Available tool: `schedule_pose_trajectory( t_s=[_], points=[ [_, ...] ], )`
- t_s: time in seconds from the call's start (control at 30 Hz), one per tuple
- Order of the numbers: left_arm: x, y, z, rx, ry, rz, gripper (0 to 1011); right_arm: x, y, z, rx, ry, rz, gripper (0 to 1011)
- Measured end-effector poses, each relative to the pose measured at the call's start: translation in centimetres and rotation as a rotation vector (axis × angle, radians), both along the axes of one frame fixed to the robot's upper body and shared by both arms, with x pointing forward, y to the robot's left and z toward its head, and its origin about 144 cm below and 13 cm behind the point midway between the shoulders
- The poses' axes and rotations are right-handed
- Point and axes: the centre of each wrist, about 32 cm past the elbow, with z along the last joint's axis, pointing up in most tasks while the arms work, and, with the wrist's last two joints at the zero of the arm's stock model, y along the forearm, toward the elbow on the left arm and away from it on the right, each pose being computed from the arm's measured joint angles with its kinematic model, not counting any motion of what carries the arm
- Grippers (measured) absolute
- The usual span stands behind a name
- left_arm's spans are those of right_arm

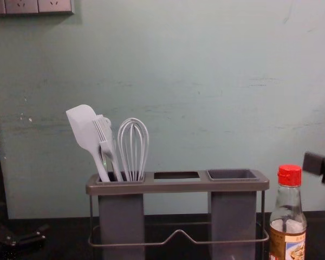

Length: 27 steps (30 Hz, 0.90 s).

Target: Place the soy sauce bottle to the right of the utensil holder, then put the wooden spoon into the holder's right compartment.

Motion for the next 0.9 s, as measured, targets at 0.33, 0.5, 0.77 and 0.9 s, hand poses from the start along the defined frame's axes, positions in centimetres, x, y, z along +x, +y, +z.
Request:
schedule_pose_trajectory(
  t_s=[0.33, 0.5, 0.77, 0.9],
  points=[
    [0.0, 0.0, 0.0, 0.0, 0.0, 0.0, 1005, -1.4, 2.1, -1.1, -0.094, 0.103, 0.079, 1004],
    [0.0, 0.0, 0.0, 0.0, 0.0, 0.0, 1005, -1.2, 3.3, -1.8, -0.147, 0.188, 0.09, 1004],
    [0.0, 0.0, 0.0, 0.0, 0.0, 0.0, 1005, -0.9, 4.4, -2.7, -0.209, 0.261, 0.093, 1004],
    [0.0, 0.0, 0.0, 0.0, 0.0, 0.0, 1005, -0.8, 4.5, -3.1, -0.206, 0.259, 0.09, 1004]
  ],
)
